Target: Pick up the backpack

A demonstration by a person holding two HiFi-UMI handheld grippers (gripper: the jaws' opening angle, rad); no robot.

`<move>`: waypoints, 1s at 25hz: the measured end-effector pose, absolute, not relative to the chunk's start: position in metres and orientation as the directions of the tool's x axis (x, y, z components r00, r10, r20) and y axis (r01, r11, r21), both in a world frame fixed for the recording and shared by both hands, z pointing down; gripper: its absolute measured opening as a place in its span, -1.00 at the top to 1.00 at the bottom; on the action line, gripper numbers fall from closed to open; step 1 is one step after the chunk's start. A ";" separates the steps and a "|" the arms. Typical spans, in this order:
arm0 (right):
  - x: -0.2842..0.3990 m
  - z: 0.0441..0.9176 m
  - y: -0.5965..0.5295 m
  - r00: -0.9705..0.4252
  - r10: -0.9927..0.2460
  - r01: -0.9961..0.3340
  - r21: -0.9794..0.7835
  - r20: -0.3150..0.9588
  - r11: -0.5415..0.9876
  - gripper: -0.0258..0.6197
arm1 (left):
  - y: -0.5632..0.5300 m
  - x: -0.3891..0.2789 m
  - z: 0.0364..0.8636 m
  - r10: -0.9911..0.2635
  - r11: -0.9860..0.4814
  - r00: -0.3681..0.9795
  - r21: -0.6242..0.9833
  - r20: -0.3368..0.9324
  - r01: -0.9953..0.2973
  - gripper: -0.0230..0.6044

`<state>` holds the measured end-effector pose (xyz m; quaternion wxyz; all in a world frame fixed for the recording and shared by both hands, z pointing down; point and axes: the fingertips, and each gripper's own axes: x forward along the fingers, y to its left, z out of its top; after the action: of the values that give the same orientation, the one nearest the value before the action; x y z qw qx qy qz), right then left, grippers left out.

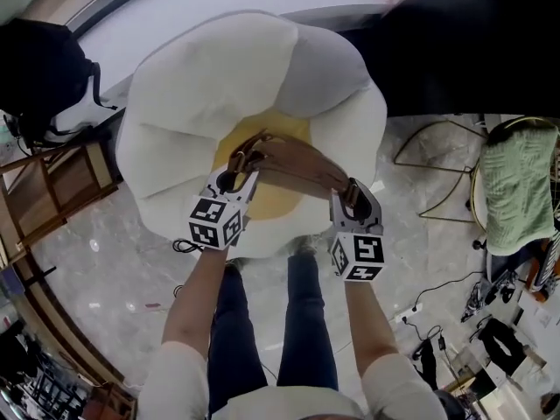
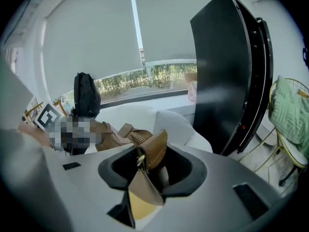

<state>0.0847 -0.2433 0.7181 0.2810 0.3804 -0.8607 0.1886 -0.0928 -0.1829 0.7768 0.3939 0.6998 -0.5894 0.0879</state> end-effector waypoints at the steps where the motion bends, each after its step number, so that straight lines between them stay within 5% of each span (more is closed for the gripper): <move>1: 0.085 0.709 -0.243 -0.553 -0.556 -0.762 -0.109 0.621 0.638 0.42 | -0.183 -0.093 0.768 -0.761 0.008 0.281 0.442 0.584 -0.897 0.46; 25: 0.094 0.502 -0.207 -0.583 -0.623 -0.773 -0.119 0.522 0.623 0.42 | -0.151 -0.088 0.548 -0.796 -0.036 0.244 0.360 0.553 -0.932 0.47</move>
<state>0.0939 -0.2071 0.5023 0.2212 0.3997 -0.8733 0.1696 -0.0884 -0.1508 0.5481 0.3383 0.7125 -0.6065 0.1002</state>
